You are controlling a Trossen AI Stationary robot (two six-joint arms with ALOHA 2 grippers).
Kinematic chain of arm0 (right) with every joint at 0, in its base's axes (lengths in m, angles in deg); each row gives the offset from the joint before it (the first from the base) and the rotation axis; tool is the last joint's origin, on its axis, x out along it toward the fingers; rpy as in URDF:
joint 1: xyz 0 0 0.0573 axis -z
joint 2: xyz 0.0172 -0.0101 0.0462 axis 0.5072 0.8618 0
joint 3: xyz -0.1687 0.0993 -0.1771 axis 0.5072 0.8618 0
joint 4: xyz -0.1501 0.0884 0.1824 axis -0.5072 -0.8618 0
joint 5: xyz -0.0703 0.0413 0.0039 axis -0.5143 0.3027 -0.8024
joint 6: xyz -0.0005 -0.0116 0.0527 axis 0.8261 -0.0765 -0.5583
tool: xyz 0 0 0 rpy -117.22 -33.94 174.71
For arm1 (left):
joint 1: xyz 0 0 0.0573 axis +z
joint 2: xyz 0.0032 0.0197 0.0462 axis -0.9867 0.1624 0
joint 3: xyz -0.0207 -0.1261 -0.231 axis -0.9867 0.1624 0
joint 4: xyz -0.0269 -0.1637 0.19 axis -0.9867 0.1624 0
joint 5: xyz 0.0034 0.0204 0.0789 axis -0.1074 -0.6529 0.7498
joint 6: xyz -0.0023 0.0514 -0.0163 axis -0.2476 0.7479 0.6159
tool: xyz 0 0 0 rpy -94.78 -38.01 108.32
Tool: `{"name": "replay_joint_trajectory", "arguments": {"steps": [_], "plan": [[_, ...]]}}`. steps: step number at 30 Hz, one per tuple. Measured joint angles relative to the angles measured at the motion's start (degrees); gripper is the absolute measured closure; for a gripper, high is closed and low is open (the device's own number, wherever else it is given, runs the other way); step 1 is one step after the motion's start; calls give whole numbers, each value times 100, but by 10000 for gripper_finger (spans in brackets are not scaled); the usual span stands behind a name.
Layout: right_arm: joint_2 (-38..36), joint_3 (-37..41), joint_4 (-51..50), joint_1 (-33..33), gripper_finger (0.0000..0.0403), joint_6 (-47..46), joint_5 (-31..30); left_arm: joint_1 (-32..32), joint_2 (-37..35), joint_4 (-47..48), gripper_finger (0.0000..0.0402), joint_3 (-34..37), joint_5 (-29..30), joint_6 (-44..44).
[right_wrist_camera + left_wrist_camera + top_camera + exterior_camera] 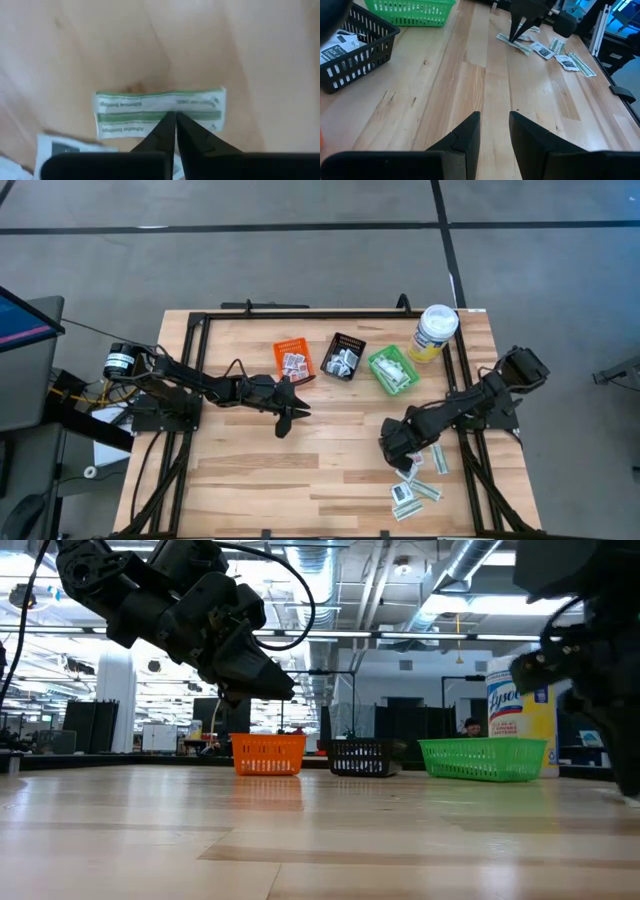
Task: Pick & Place First Aid Supplies
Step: Put the green bandage pack into the green basket
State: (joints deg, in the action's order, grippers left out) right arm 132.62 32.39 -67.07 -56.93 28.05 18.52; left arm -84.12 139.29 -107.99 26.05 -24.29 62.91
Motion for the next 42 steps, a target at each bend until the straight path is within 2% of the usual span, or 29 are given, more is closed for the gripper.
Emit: {"name": "replay_joint_trajectory", "arguments": {"steps": [7,10,14,18,27,32,37,42], "plan": [[-1,-594,-812,66,398,163,-925,0,0,-6,298,0,0,0],[-4,-759,-1213,232,401,200,-1126,0,0,-12,298,0,0,-1],[-9,-758,-1132,447,394,202,-720,0,0,-13,298,0,0,-2],[-9,-637,-878,476,366,416,-240,0,0,-7,298,0,0,-2],[-11,-211,-321,459,276,435,-232,0,0,4,298,0,0,-2],[-34,137,-310,591,250,70,-230,0,0,4,298,0,0,-2],[-44,234,-126,649,271,230,-149,0,-1,4,298,0,0,-2],[-37,238,129,675,342,433,-45,0,-2,4,298,0,0,-2]]}}
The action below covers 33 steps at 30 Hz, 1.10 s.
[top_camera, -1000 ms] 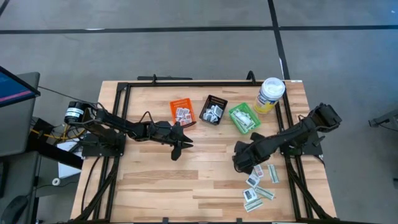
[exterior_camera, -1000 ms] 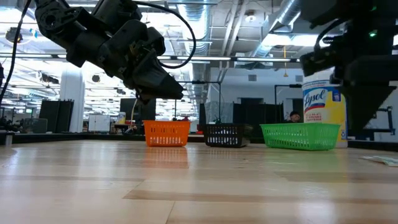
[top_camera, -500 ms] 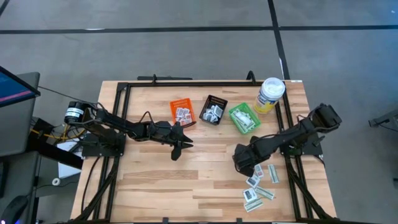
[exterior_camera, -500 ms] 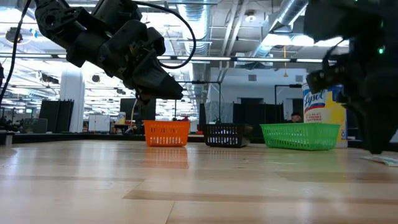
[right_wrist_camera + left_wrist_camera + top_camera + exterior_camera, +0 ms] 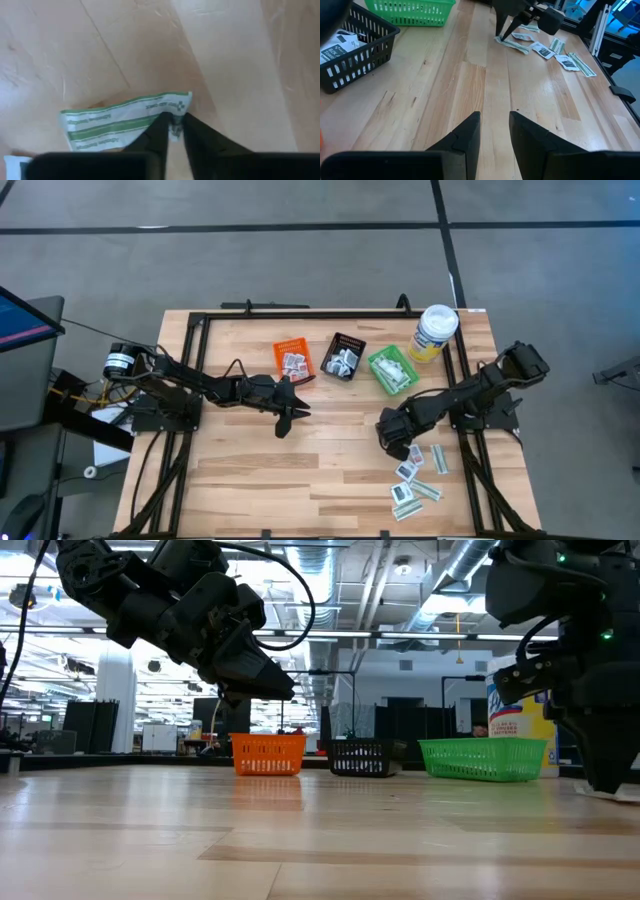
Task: Pick & Place First Aid Supplies
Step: Put the green bandage pack into the green basket
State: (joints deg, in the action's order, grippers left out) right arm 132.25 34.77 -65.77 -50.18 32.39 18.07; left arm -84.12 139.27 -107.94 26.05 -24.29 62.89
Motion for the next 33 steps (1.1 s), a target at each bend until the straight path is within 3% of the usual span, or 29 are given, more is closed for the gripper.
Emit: {"name": "replay_joint_trajectory", "arguments": {"steps": [4,9,15,22,27,33], "plan": [[4,4,3,0,395,5,-34,-2,0,-1,298,0,0,0],[17,-44,-53,0,384,5,-17,0,0,0,298,0,0,1],[42,-730,-796,-3,399,428,-121,0,2,-2,298,0,0,1],[32,-1663,-2443,57,399,1629,-1547,0,2,-2,298,0,0,2],[-179,-2113,-3104,570,400,2528,-1943,0,2,-2,298,0,0,1],[-744,-2155,-3139,1757,401,3398,-2071,-2,0,-1,298,0,0,2]]}}
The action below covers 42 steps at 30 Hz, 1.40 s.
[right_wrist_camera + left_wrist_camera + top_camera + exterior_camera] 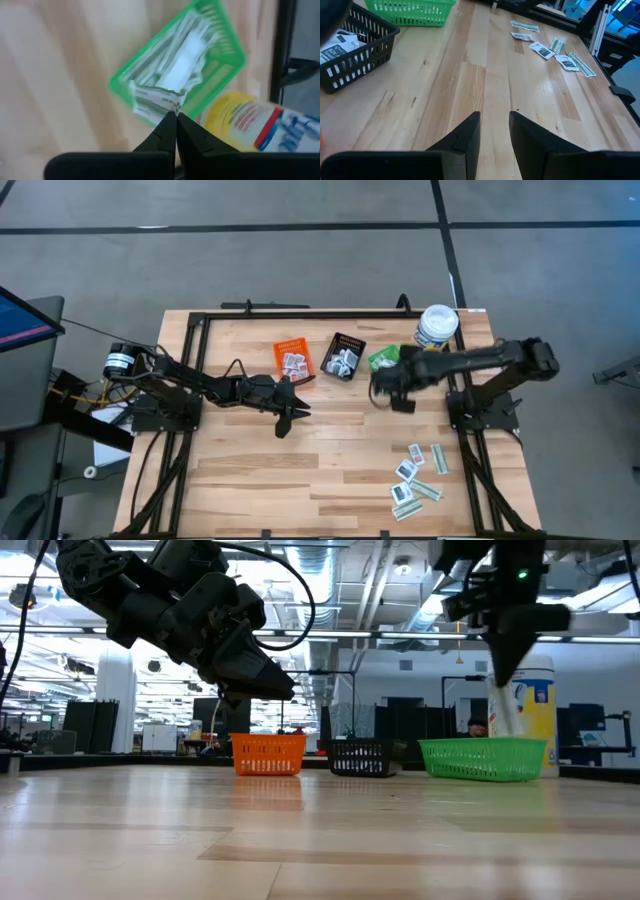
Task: Pick & Place First Aid Supplies
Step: Put the green bandage pack into the green basket
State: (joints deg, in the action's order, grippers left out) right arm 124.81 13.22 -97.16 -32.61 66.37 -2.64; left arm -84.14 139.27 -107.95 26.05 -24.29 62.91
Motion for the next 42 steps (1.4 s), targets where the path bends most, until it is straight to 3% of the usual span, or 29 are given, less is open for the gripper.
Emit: {"name": "replay_joint_trajectory", "arguments": {"steps": [5,7,9,13,22,30,35,42], "plan": [[-196,0,813,968,402,743,134,2,0,1,298,0,0,4],[-179,-2,1005,1263,402,1048,457,2,1,1,298,0,0,4],[-76,-2,1015,1463,402,1389,700,2,0,1,298,0,0,7],[288,-1,898,1641,400,1567,596,2,0,3,298,0,0,9],[1105,-2,926,1556,359,1382,534,2,0,24,298,2,0,22],[1409,-7,881,1416,321,1347,314,2,0,23,298,2,0,22],[1398,-6,760,1391,299,807,-230,2,0,23,298,2,-2,22],[918,-7,634,1195,281,62,-34,2,0,23,298,2,-1,20]]}}
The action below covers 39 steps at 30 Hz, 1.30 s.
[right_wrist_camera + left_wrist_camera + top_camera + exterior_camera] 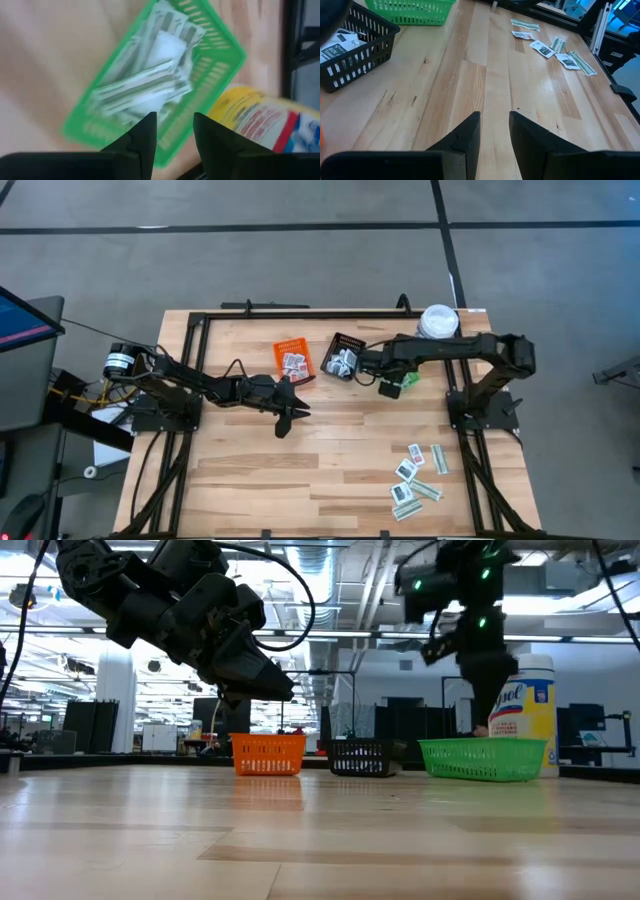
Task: Pick & Place First Aid Supplies
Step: Put the green bandage pack into the green basket
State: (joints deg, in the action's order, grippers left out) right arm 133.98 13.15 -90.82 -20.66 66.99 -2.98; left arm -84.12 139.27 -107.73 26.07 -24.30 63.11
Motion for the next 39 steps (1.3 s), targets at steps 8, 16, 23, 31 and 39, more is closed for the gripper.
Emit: {"name": "replay_joint_trajectory", "arguments": {"steps": [8,16,23,31,39], "plan": [[-909,0,-150,-999,281,-1512,1021,0,0,0,298,2,0,0],[-1251,414,-141,-2626,284,-3367,1072,-36,0,0,298,2,3,-20],[-1178,1142,-38,-3759,282,-5733,2221,-177,0,-7,298,2,-1,-20],[-1177,1844,578,-4680,257,-7652,2714,-179,0,-37,298,2,0,-20],[-1178,2359,1067,-5152,241,-8864,2835,-177,0,-39,298,2,-1,-20]]}}
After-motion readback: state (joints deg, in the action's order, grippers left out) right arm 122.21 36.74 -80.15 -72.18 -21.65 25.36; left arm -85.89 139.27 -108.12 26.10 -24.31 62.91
